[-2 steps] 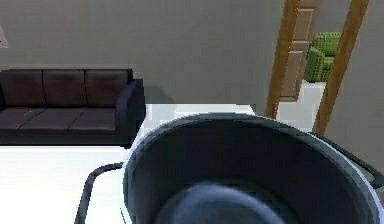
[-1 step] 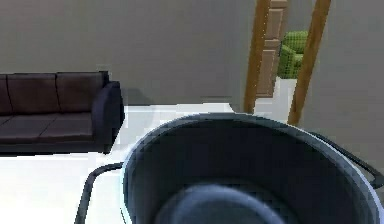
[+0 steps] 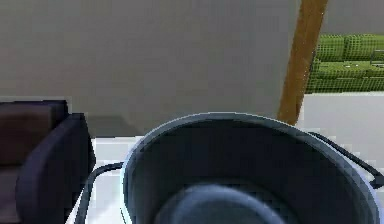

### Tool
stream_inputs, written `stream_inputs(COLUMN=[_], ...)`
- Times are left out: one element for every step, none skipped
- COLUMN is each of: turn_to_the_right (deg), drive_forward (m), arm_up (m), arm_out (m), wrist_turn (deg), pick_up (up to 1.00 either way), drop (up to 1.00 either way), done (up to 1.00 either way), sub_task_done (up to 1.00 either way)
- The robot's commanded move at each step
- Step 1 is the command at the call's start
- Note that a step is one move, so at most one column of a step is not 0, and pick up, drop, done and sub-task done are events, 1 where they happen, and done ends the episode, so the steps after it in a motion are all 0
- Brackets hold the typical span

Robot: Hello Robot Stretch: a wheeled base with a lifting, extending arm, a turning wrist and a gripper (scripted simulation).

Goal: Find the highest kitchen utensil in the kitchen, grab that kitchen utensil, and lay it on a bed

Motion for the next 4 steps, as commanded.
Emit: stream_inputs(turn_to_the_right=[0.0, 36.0, 0.0, 45.0], drive_forward=[0.65, 0.00, 0.40, 0.00], arm_up=[0.00, 0.00, 0.00, 0.00], arm_out=[0.00, 0.00, 0.00, 0.00], wrist_turn=[0.0, 0.0, 0.0, 0.0], pick_up=[0.00, 0.00, 0.00, 0.00], drop=[0.00, 0.00, 0.00, 0.00], done=[0.00, 0.00, 0.00, 0.00], sub_task_done=[0.00, 0.00, 0.00, 0.00])
